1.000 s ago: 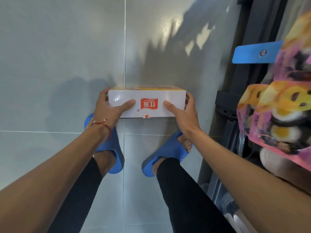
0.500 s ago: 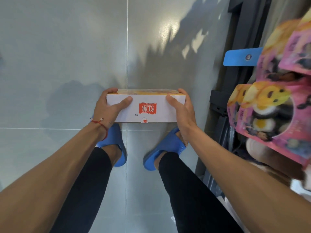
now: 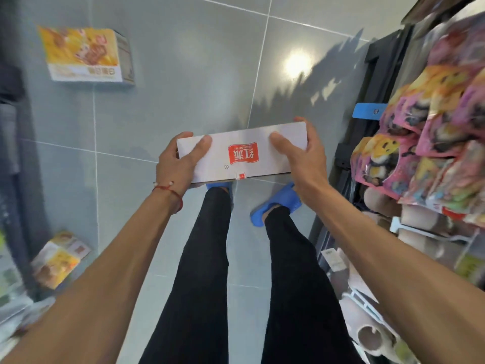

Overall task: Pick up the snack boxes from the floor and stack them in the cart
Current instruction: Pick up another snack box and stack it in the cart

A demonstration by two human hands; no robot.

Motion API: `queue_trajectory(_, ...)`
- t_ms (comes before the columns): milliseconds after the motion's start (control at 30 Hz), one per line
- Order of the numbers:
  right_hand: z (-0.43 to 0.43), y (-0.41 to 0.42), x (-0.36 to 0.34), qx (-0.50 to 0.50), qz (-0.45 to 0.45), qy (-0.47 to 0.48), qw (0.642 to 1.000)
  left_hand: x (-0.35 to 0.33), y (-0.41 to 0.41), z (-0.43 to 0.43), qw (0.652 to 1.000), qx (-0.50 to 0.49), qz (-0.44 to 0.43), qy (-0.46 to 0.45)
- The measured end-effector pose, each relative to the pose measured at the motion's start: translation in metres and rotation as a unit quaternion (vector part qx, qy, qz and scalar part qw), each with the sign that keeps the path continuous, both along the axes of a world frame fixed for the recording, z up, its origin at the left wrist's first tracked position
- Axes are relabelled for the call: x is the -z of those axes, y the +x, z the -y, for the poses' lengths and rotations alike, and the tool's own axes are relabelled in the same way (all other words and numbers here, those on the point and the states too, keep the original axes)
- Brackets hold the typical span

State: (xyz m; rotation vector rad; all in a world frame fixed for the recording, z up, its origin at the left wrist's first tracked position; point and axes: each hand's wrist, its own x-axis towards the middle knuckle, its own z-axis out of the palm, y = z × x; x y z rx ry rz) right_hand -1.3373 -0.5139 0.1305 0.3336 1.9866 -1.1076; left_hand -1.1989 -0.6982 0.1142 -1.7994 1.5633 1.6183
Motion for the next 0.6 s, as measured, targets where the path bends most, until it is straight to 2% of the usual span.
queue_trajectory(267,0.047,0.027,-0.140,-0.082,-0.044,-0.041,0.995,-0.137,0.049,0.030,0.998,-0.042,-0.023,-0.045)
queue_trajectory(600,0.045,0.077,-0.239,-0.189,-0.017,-0.084,0.978,-0.245,0.124,-0.007,0.988,-0.091,-0.001,-0.126)
